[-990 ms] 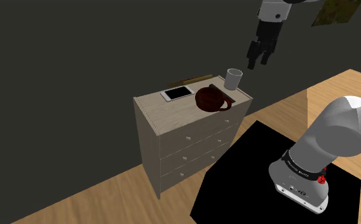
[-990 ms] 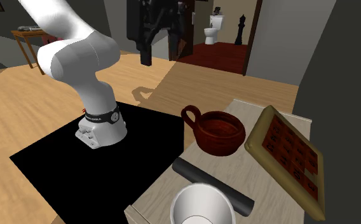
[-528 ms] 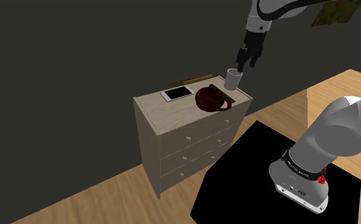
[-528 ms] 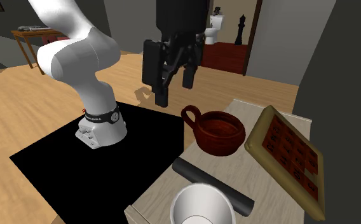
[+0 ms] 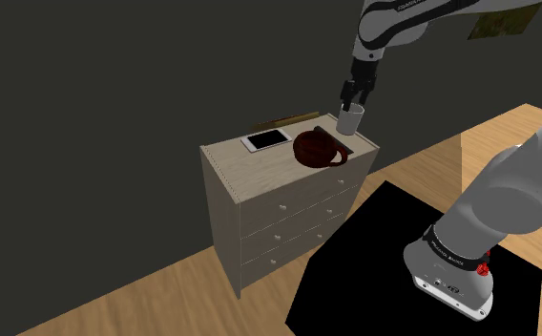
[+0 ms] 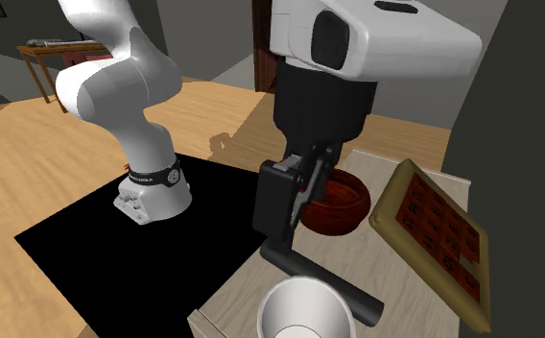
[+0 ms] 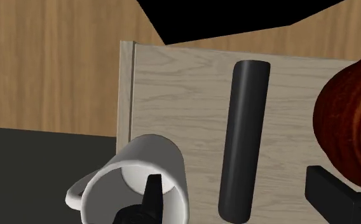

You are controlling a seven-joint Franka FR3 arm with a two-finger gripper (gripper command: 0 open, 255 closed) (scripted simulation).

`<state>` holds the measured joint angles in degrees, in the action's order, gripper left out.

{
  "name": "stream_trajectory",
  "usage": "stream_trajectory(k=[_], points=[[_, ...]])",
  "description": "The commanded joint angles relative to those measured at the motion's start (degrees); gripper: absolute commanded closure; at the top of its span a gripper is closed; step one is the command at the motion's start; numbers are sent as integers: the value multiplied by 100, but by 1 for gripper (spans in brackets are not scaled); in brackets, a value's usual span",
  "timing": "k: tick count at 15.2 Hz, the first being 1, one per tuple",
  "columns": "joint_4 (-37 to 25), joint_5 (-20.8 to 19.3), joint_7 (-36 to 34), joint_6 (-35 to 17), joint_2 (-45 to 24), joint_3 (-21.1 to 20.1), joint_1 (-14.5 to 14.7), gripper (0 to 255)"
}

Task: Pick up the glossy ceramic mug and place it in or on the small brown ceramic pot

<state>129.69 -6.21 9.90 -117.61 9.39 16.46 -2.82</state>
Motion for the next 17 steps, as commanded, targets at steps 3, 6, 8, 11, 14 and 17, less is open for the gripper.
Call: stream_trajectory(k=[3,6,8,11,14,17], points=[[-472,196,363,-452,-858,158,-58,0],[-523,277,466,-682,-1129,184,-91,0],[-446,300,484,-833,-1206,188,-98,0],[-340,340,514,-1060,-1331,192,-110,0],[-321,348,520,-1103,-1356,192,-113,0],[-321,348,520,-1103,-1356,192,-113,0]])
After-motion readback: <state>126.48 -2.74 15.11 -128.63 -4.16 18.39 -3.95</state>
